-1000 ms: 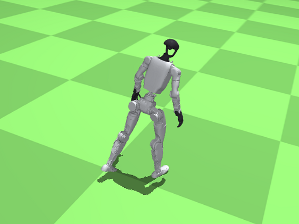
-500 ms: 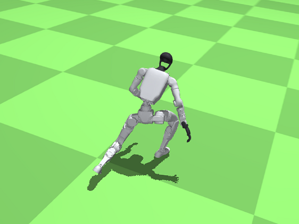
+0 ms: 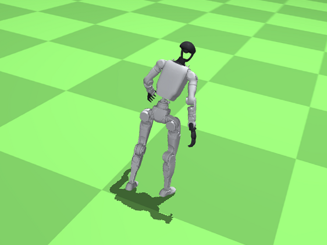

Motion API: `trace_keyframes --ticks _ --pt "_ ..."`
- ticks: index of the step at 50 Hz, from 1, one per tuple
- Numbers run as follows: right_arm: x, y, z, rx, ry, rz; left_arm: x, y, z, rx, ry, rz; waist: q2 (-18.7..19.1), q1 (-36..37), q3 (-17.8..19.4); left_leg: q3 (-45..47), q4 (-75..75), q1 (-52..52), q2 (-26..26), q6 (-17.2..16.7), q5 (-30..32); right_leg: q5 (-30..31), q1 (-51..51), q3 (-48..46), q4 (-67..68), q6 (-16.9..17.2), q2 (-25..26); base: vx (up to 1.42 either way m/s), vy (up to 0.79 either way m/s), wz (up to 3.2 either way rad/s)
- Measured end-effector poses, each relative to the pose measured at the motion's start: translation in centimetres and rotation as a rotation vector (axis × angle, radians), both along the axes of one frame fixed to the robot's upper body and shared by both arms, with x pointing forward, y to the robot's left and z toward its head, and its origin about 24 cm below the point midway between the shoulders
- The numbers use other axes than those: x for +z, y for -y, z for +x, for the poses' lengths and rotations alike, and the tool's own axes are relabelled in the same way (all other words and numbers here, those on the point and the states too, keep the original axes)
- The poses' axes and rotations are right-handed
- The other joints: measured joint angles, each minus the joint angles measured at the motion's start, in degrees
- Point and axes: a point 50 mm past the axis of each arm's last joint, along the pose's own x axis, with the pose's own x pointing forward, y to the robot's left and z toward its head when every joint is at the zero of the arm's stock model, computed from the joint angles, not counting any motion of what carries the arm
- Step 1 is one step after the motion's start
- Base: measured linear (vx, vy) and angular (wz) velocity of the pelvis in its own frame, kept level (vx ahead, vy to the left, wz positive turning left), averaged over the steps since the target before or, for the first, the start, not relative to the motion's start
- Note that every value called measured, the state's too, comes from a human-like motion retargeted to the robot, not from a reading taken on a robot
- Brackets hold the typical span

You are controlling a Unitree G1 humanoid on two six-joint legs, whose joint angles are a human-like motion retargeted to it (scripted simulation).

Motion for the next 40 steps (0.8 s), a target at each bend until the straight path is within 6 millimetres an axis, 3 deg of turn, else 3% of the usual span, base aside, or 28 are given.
trace_keyframes --ticks 4,8,10,12,13,15,17,19,21,23,26,28,30,32,33,35,37,40 --pt "-0.8 -0.4 -2.6 -0.008 -0.172 0.061 -3.8 -1.9 -3.9 0.176 -0.163 -0.151 -3.5 15.3 -3.1 4.1 -2.8 -11.4 2.7 1.4 5.6 3.5 7.1 7.1 8.8 -3.6 0.7 0.11 0.03 -3.03" --pt "-0.8 -0.9 -1.0 0.120 -0.171 0.047 -5.6 -4.9 -8.6 0.373 -0.285 -0.099 -9.9 26.6 -6.3 6.9 -2.5 -21.4 8.4 0.6 12.6 7.9 12.3 14.1 17.5 -2.0 -2.8 0.14 0.01 -2.63" --pt "-0.3 -1.0 0.9 0.172 -0.078 0.022 -6.0 -6.3 -11.5 0.449 -0.346 -0.045 -15.3 28.9 -8.4 10.8 4.7 -27.5 9.2 1.4 8.0 12.9 13.7 16.5 19.1 2.2 -7.6 0.11 -0.05 -1.63" --pt "0.7 -1.0 3.6 0.191 0.065 0.022 -6.2 -7.5 -13.8 0.491 -0.409 -0.005 -19.9 28.6 -10.5 13.3 22.5 -37.2 11.7 3.7 -6.2 15.5 14.9 17.3 18.6 4.4 -10.3 0.04 -0.16 -0.71" --pt "1.5 -1.0 5.0 0.197 0.139 0.029 -6.4 -7.9 -14.8 0.500 -0.445 0.003 -21.7 27.8 -11.2 13.9 33.0 -42.2 12.8 5.4 -13.3 13.6 15.8 17.8 19.2 4.4 -11.6 -0.02 -0.07 -0.09" --pt "3.3 -0.8 7.5 0.217 0.276 0.050 -6.8 -8.3 -16.3 0.499 -0.514 -0.008 -25.3 25.7 -11.5 15.7 52.6 -51.8 13.6 9.1 -22.2 2.1 16.7 19.1 24.6 2.0 -16.6 -0.10 0.05 0.47" --pt "5.6 -0.8 10.4 0.250 0.408 0.064 -6.5 -9.0 -15.6 0.487 -0.519 -0.021 -27.1 22.6 -10.8 14.7 67.5 -61.5 15.3 8.8 -23.4 -14.8 15.4 16.8 35.8 -3.9 -19.2 -0.20 -0.08 0.99" --pt "7.9 -0.6 12.6 0.279 0.535 0.030 -5.8 -9.6 -14.1 0.468 -0.480 0.002 -28.0 20.5 -8.7 13.9 78.2 -68.5 16.4 6.8 -23.8 -28.7 16.3 14.9 44.3 -5.4 -21.4 -0.25 -0.13 1.06" --pt "9.9 -0.1 14.0 0.286 0.635 -0.010 -4.7 -10.1 -12.0 0.445 -0.427 0.048 -28.0 18.9 -6.1 13.3 86.4 -73.9 16.6 6.5 -25.3 -38.2 17.9 15.0 51.1 -6.2 -22.6 -0.21 -0.04 1.03" --pt "11.3 0.6 14.5 0.286 0.688 -0.062 -3.5 -10.5 -10.2 0.408 -0.381 0.105 -27.4 17.9 -3.4 13.2 92.8 -77.7 16.1 6.8 -26.7 -43.8 19.2 17.3 57.9 -5.3 -22.6 -0.17 0.02 0.92" --pt "12.1 2.1 13.9 0.283 0.685 -0.147 -2.1 -11.1 -8.8 0.324 -0.366 0.206 -25.7 16.7 -0.2 13.7 98.8 -81.6 15.2 7.0 -27.0 -46.4 18.8 22.3 69.1 -4.1 -21.3 -0.16 0.05 0.73" --pt "12.5 3.0 13.9 0.292 0.659 -0.172 -1.2 -11.9 -8.1 0.279 -0.380 0.280 -24.1 16.3 2.8 14.1 101.1 -83.0 14.9 8.2 -26.7 -46.0 18.2 24.7 75.1 -6.1 -20.5 -0.15 0.08 0.33" --pt "12.9 4.1 13.4 0.332 0.621 -0.249 -0.3 -13.0 -8.3 0.258 -0.385 0.368 -21.9 16.8 3.8 13.7 102.0 -83.5 15.2 7.3 -27.0 -45.2 18.7 24.8 76.0 1.1 -19.7 -0.11 0.05 -0.01" --pt "13.6 5.3 13.0 0.381 0.574 -0.306 0.4 -14.8 -9.3 0.224 -0.473 0.501 -20.4 17.5 4.6 13.8 101.4 -83.1 15.4 7.5 -26.6 -46.2 17.7 24.4 76.9 -3.0 -21.0 -0.10 0.06 -0.29" --pt "14.0 6.0 13.1 0.404 0.545 -0.324 0.9 -15.9 -9.9 0.216 -0.524 0.562 -19.9 18.1 5.4 14.0 100.7 -82.4 15.6 7.9 -26.3 -46.9 16.9 24.0 77.0 -7.0 -22.3 -0.09 0.07 -0.51" --pt "15.0 7.6 12.9 0.444 0.476 -0.382 2.3 -18.1 -11.1 0.230 -0.594 0.651 -18.8 19.8 6.4 13.8 98.4 -80.6 16.2 7.4 -25.9 -47.3 16.1 21.9 74.3 -9.4 -24.2 -0.06 0.05 -0.63" --pt "16.1 9.8 11.8 0.449 0.404 -0.459 3.7 -20.2 -12.6 0.262 -0.639 0.705 -17.9 21.5 5.2 13.3 94.3 -78.5 16.3 5.6 -25.2 -46.7 16.0 19.3 68.4 -7.7 -24.7 0.00 0.00 -0.53" --pt "17.8 13.3 9.2 0.341 0.341 -0.502 6.8 -23.3 -14.7 0.392 -0.630 0.718 -18.0 23.9 2.5 13.0 85.8 -75.4 15.4 3.8 -22.7 -41.1 15.9 18.1 55.5 -4.7 -23.0 0.10 0.01 -0.34"
